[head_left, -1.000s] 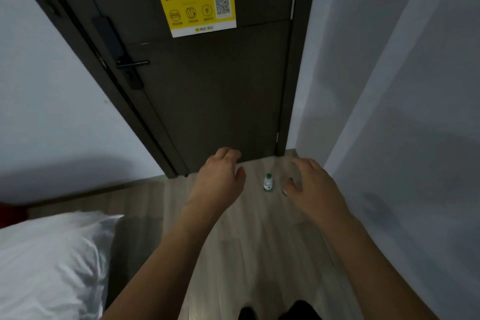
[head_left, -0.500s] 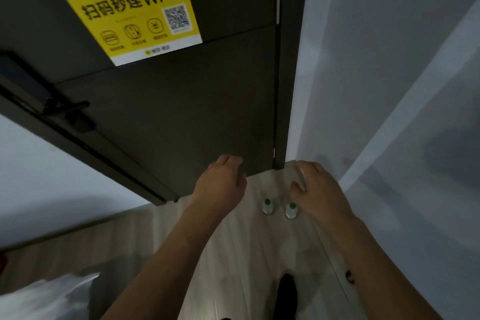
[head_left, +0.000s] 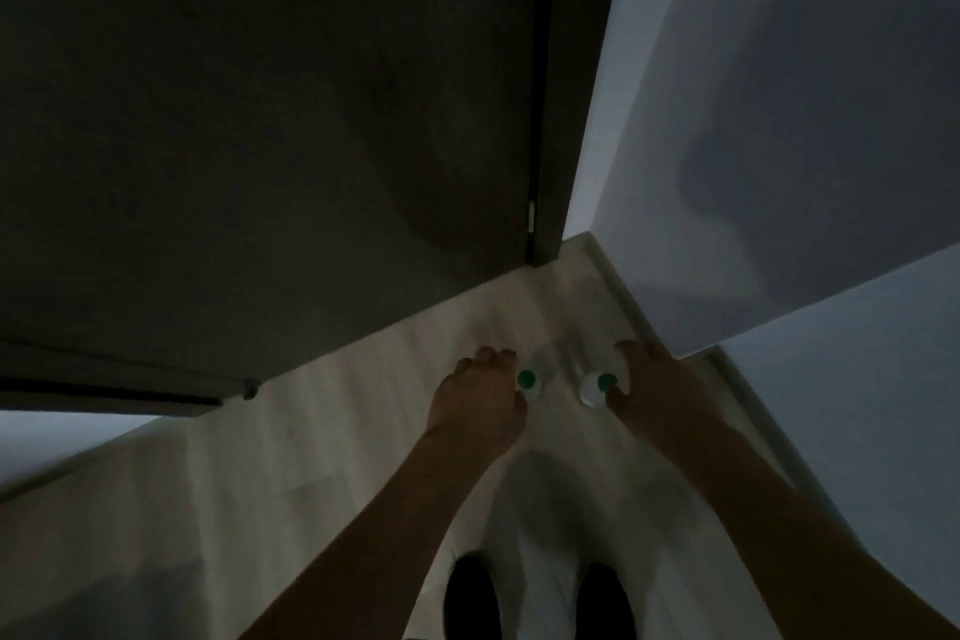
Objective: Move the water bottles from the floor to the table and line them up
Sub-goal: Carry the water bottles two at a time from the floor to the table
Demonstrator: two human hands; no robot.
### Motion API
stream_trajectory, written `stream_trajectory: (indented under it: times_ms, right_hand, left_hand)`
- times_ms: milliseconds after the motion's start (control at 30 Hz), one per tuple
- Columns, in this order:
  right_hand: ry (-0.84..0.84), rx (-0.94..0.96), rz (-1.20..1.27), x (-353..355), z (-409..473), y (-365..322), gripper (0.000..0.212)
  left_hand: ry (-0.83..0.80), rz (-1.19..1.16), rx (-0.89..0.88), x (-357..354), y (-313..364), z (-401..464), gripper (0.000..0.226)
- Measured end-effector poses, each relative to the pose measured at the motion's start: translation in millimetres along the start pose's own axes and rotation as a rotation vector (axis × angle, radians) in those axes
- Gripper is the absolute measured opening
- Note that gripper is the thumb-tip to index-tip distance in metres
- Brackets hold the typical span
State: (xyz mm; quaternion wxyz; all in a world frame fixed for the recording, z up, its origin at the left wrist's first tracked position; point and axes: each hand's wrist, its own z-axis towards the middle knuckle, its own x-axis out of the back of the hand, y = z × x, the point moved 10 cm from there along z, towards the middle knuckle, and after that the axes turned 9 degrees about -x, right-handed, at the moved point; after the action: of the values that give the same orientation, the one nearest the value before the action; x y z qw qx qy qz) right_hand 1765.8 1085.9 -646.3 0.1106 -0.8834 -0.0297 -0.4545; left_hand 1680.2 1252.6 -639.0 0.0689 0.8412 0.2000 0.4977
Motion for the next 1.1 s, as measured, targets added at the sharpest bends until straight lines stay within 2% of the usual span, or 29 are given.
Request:
stream_trajectory:
  times_ms: [167, 233, 367, 467, 567, 700, 933, 1100]
  right_hand:
    - [-0.050, -0.145, 0.033, -148, 118, 51, 0.065]
    - [-0.023, -0.176, 0.039, -190, 150, 67, 0.060]
    - [0.195, -0.115, 0.068, -220, 182, 70, 0.041]
    - [0.212, -0.100, 0.115, -212, 174, 66, 0.027]
    - [0.221, -0.109, 0.184, -172, 135, 61, 0.026]
    - [0.248, -0.108, 0.205, -81, 57, 41, 0.025]
    - [0.275, -0.132, 0.271, 128, -104, 11, 0.027]
    - [0.372, -0.105, 0.340, 268, -227, 4, 0.025]
  left_hand:
    - [-0.137, -0.068, 0.010, -161, -49, 113, 0.065]
    - [-0.140, -0.046, 0.004, -202, -60, 149, 0.062]
    - [0.002, 0.033, -0.048, -231, -77, 189, 0.057]
    - [0.062, 0.024, -0.101, -216, -73, 190, 0.055]
    - [0.110, -0.050, -0.101, -168, -56, 159, 0.049]
    - [0.253, -0.115, -0.133, -59, -13, 83, 0.035]
    - [0.429, -0.099, -0.177, 160, 93, -68, 0.033]
    - [0.483, -0.226, -0.152, 285, 176, -168, 0.030]
